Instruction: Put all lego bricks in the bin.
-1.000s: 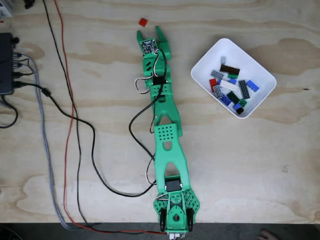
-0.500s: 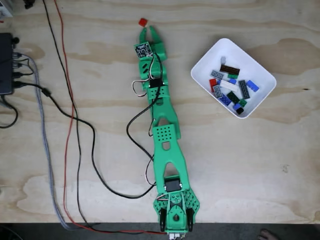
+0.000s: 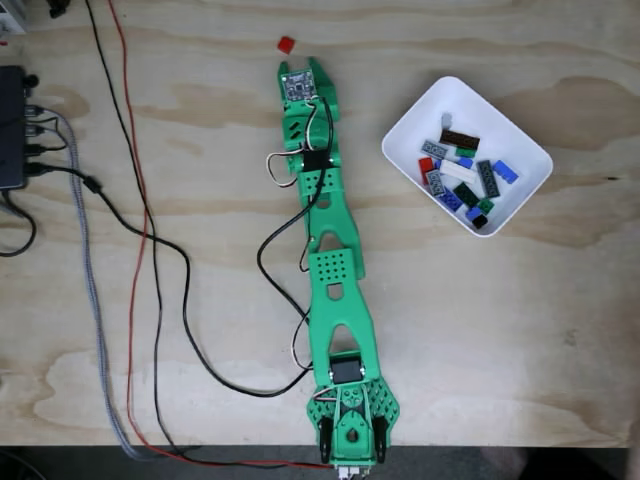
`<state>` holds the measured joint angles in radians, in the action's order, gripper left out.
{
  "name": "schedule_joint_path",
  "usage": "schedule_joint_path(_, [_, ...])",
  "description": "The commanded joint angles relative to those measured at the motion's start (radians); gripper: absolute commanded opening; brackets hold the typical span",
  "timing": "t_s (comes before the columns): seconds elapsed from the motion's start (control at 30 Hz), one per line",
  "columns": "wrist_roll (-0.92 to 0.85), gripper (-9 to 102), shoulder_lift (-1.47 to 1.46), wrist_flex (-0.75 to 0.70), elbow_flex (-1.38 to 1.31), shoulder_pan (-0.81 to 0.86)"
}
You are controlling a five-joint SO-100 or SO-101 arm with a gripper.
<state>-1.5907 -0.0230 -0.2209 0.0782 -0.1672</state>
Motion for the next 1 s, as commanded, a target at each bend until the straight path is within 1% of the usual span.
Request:
schedule_joint_path(0.0, [0.049,26,-0.178,-0.037,-0.296,-0.017])
schedule_joint_path(0.07, [0.041,26,-0.172,-0.058,-0.296,-0.018])
schedule_joint_path(0.2, [0.017,26,-0.184,-0.025,-0.296,-0.017])
schedule_joint_path(0.27, [-0.008,22,-0.184,-0.029,-0.295,-0.014])
schedule_joint_path(0.33, [-0.025,21,-0.184,-0.023,-0.291,-0.008])
schedule_joint_path(0.53, [-0.086,22,-0.186,-0.003,-0.279,-0.003])
schedule_joint_path(0.57, [-0.097,19,-0.186,0.011,-0.273,-0.003])
schedule_joint_path(0.7, [-0.127,12,-0.183,0.011,-0.265,-0.008])
schedule_joint_path(0.8, [-0.121,16,-0.184,0.028,-0.262,-0.009])
schedule_joint_path(0.97, [-0.112,20,-0.186,0.066,-0.250,-0.006])
